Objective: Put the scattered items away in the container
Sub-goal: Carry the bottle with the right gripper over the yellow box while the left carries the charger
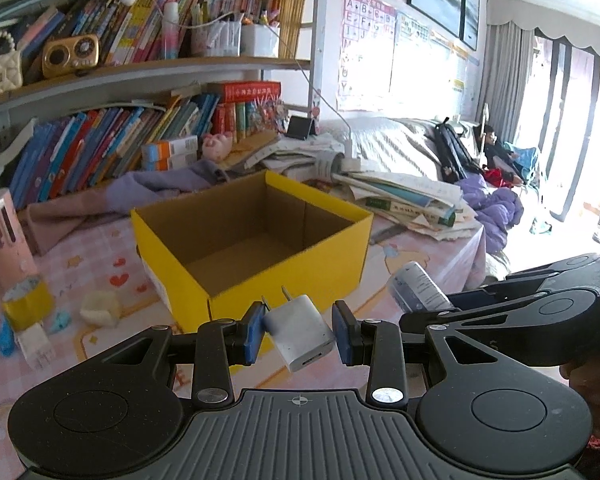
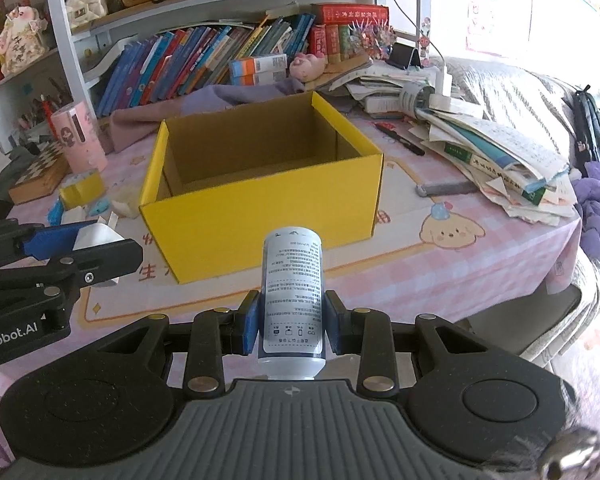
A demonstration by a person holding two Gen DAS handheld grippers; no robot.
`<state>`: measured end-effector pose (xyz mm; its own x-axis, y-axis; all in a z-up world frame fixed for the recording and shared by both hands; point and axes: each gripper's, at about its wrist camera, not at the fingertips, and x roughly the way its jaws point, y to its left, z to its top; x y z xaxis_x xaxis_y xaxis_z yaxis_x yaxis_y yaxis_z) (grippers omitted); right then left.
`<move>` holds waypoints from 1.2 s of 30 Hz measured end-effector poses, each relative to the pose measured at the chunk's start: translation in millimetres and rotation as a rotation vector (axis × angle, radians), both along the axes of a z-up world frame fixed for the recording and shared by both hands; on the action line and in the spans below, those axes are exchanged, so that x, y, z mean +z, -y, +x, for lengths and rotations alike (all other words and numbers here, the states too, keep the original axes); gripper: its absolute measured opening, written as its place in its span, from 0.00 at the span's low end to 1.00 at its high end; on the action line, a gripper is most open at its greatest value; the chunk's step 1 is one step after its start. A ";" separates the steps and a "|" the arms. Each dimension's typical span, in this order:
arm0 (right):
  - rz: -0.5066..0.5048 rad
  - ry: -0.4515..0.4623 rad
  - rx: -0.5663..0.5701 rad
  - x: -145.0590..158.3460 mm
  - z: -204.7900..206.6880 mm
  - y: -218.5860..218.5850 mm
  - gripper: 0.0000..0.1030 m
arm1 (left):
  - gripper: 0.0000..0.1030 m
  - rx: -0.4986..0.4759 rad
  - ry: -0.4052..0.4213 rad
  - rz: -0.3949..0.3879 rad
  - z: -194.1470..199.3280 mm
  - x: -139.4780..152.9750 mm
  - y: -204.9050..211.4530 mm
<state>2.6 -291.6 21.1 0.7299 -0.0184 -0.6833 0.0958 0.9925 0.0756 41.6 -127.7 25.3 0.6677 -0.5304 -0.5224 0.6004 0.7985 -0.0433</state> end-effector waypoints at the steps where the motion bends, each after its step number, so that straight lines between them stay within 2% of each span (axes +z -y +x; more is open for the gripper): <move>1: -0.001 0.005 0.004 1.1 2.7 0.7 0.30 | 0.34 0.001 0.007 0.001 1.8 1.2 0.8; 10: -0.010 0.072 0.043 17.2 37.2 14.2 0.30 | 0.34 0.031 0.059 -0.005 28.8 13.9 9.6; 20: -0.035 0.147 0.131 39.5 100.5 34.2 0.30 | 0.34 0.119 0.110 -0.016 71.0 27.0 26.6; 27: -0.044 0.154 0.228 40.9 146.9 45.3 0.30 | 0.34 0.197 0.091 -0.001 97.6 20.7 40.7; 36: -0.041 0.106 0.351 21.8 195.4 56.0 0.30 | 0.34 0.272 0.036 0.078 126.9 -1.5 62.3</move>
